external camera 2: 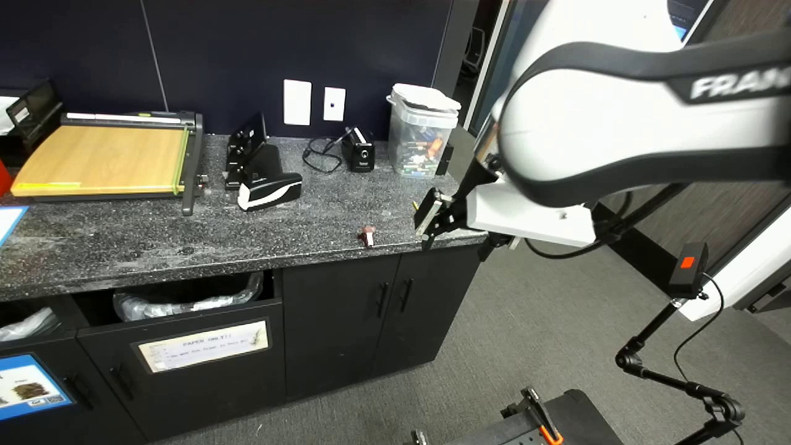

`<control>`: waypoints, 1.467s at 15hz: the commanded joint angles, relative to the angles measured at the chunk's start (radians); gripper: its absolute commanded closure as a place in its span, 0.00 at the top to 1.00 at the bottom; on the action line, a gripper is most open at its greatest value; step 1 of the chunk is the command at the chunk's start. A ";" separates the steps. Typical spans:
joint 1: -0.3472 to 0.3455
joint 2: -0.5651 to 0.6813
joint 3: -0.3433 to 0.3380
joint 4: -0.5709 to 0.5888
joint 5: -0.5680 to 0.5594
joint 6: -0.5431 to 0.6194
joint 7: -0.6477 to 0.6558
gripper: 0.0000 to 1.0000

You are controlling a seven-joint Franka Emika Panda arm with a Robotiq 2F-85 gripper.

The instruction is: Open the left side of the cupboard.

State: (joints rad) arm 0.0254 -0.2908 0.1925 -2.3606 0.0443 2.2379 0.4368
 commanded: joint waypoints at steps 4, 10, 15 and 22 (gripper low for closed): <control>0.005 0.465 -0.035 0.222 -0.292 0.142 0.251 1.00; 0.112 0.864 -0.180 0.501 -0.311 0.205 0.286 1.00; 0.197 1.159 -0.283 0.711 -0.286 0.345 0.305 1.00; 0.290 1.403 -0.399 0.888 -0.234 0.522 0.358 1.00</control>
State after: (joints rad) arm 0.2697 1.0299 -0.1497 -1.5604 -0.2275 2.7074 0.7716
